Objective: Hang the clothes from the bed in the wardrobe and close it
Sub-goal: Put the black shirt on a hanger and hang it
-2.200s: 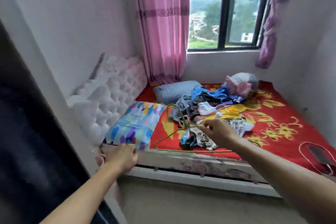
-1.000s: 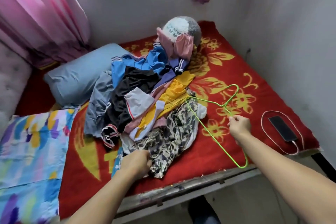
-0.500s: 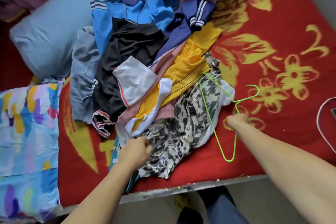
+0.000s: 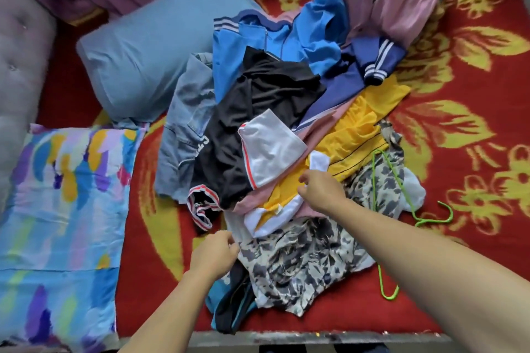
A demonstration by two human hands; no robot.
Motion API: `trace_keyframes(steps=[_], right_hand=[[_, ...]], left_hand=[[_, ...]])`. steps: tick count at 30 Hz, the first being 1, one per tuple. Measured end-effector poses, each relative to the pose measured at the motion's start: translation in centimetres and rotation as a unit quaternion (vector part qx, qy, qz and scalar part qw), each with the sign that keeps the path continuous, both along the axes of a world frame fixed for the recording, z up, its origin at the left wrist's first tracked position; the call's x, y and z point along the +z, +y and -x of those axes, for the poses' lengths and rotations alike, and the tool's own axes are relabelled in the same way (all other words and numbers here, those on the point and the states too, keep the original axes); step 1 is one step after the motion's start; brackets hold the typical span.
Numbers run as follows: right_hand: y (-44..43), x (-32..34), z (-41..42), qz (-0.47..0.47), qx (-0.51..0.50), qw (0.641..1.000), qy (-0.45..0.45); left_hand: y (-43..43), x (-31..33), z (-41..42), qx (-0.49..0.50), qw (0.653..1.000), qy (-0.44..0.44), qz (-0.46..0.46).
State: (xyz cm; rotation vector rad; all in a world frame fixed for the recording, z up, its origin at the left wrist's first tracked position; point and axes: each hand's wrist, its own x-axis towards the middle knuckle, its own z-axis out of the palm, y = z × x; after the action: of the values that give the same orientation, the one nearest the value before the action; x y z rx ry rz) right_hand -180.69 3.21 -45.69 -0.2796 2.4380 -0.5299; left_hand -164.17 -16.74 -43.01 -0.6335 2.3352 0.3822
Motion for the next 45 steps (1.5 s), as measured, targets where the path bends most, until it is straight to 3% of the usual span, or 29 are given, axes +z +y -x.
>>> trace_keyframes(steps=[6,9,12,15,18,22,26,29,31,33,37,41,42,45], right_hand=[[-13.3,-4.8,-1.9,-0.030,0.215,0.968,0.128],[-15.7,-8.2,-2.3,-0.092,0.251,0.952,0.148],[-14.2,-10.1,-2.1,-0.021,0.150,0.973,0.172],[-11.5,-8.5,-2.2,0.084,-0.069,0.987,0.121],[-7.8,-5.3,-3.0,0.138,-0.235,0.955,0.114],[-2.8,-2.4,-4.3,0.182,-0.376,0.900,0.125],[3.1,-3.7,-4.6,0.093,-0.421,0.887,0.168],[8.1,-7.1,-5.2,-0.050,-0.374,0.912,0.160],[9.9,-9.3,-6.3,-0.138,-0.276,0.944,0.117],[9.4,-10.5,-7.5,-0.156,-0.167,0.966,0.122],[5.3,-10.2,-9.4,-0.017,-0.119,0.978,0.169],[4.6,-6.1,-7.9,0.098,-0.315,0.936,0.123],[5.1,-4.7,-7.4,0.109,-0.325,0.931,0.122],[6.2,0.0,-6.6,0.118,-0.190,0.965,0.136]], left_hand=[[-7.7,-6.1,-1.3,0.003,1.000,-0.008,-0.016],[-10.7,-8.7,-1.8,0.016,1.000,0.008,-0.023],[-12.4,-10.3,-1.2,0.038,0.998,0.046,-0.023],[-13.1,-11.2,0.9,0.056,0.992,0.111,-0.002],[-12.1,-11.7,3.6,0.045,0.991,0.124,-0.005],[-7.1,-12.6,5.3,-0.022,0.995,0.077,-0.055],[-1.9,-13.6,4.0,-0.066,0.994,0.091,-0.010],[-1.2,-14.3,2.8,-0.089,0.984,0.148,0.050],[-1.9,-14.6,2.4,-0.081,0.981,0.170,0.043],[-2.6,-14.6,2.1,-0.050,0.981,0.187,0.001],[-2.8,-12.6,0.7,-0.047,0.967,0.252,-0.007],[-3.4,-8.0,-2.0,-0.113,0.956,0.270,0.028],[-3.7,-6.9,-2.7,-0.124,0.954,0.268,0.044],[-4.6,-2.9,-4.9,-0.117,0.954,0.270,0.062]])
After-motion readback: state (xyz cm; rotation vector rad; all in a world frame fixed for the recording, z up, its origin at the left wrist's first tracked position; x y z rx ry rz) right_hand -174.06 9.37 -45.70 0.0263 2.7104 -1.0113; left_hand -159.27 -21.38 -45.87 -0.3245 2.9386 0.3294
